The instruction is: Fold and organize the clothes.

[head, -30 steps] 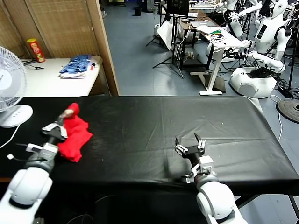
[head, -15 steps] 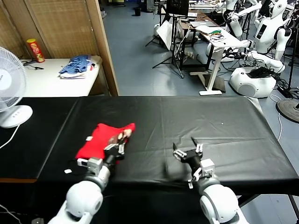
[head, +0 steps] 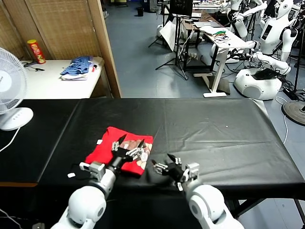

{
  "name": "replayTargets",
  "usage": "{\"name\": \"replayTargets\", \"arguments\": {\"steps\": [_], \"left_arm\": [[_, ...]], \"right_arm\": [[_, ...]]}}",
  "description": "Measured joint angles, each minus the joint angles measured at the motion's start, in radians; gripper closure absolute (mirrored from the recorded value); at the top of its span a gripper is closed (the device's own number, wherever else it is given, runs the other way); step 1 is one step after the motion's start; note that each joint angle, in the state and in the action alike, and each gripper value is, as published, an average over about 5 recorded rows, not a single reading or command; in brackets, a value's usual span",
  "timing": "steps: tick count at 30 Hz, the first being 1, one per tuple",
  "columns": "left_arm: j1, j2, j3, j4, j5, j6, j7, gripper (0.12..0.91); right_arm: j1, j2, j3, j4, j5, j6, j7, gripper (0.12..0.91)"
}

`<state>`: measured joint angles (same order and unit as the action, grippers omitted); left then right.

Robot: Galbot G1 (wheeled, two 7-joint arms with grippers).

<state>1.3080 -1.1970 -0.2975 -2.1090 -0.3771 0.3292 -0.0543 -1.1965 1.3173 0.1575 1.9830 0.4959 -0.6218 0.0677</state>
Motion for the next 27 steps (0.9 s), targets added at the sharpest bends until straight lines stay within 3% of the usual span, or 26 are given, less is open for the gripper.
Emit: {"name": "replayTargets", "arguments": {"steps": [6,9,14,18,21,23,27], "left_arm": [[0.038,-0.018,-0.024,-0.014,-0.015,-0.007,-0.020,0.232],[0.060,-0.021,-0.030,-0.024,-0.009,-0.019,-0.026,0.232],[0.100,-0.017,-0.038,-0.046,0.017,-0.044,-0.030,0.232],[0.128,-0.013,-0.046,-0.052,0.023,-0.054,-0.035,0.232],[0.145,-0.010,-0.049,-0.055,0.027,-0.064,-0.040,0.232],[0.154,-0.006,-0.051,-0.055,0.031,-0.073,-0.049,0.232],[0.171,0.005,-0.055,-0.044,0.032,-0.095,-0.086,0.232]], "right_arm": [[0.055,0.048,-0.040,-0.083,0.029,-0.002,0.017,0.229],[0.075,0.072,-0.051,-0.123,0.018,0.009,0.008,0.282],[0.101,0.084,-0.061,-0.173,-0.066,0.062,-0.039,0.543],[0.119,0.066,-0.062,-0.203,-0.190,0.129,-0.090,0.761],[0.124,0.040,-0.053,-0.219,-0.286,0.187,-0.119,0.878],[0.118,0.017,-0.043,-0.219,-0.331,0.226,-0.133,0.896],[0.085,-0.038,-0.017,-0.193,-0.383,0.309,-0.154,0.793]]}}
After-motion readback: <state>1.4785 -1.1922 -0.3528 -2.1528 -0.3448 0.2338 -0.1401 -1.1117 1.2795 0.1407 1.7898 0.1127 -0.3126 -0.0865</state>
